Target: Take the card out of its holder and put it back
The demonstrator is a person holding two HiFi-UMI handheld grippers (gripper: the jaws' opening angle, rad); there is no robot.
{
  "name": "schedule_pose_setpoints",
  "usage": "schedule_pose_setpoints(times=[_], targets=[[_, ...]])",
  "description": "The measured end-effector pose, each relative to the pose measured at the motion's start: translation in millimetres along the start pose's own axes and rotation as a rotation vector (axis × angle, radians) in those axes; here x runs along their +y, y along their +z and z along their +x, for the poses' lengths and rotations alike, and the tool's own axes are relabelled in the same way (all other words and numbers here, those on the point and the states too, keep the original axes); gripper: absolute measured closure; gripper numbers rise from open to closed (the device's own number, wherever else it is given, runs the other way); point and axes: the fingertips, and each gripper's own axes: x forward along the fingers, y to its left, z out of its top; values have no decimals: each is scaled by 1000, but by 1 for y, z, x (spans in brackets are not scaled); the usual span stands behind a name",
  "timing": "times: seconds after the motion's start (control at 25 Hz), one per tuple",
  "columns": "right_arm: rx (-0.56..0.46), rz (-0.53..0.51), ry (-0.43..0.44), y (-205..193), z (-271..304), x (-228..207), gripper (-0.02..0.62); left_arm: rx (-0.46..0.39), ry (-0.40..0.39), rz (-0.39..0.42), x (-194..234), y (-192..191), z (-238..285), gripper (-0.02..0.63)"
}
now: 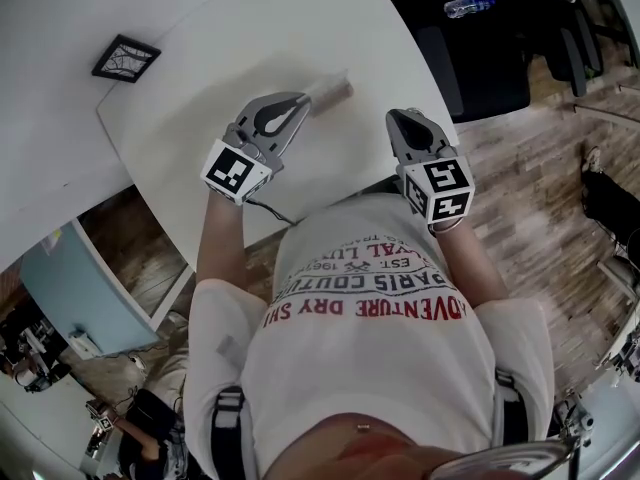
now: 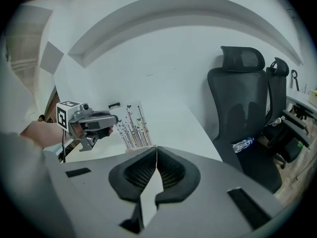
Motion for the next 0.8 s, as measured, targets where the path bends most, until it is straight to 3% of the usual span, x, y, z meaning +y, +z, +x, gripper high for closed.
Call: schedule_pose_setpoints(times=[0.8], targets=[[22,-16,14,0,4,1,569,0,-28,10,-1,0,3,571]])
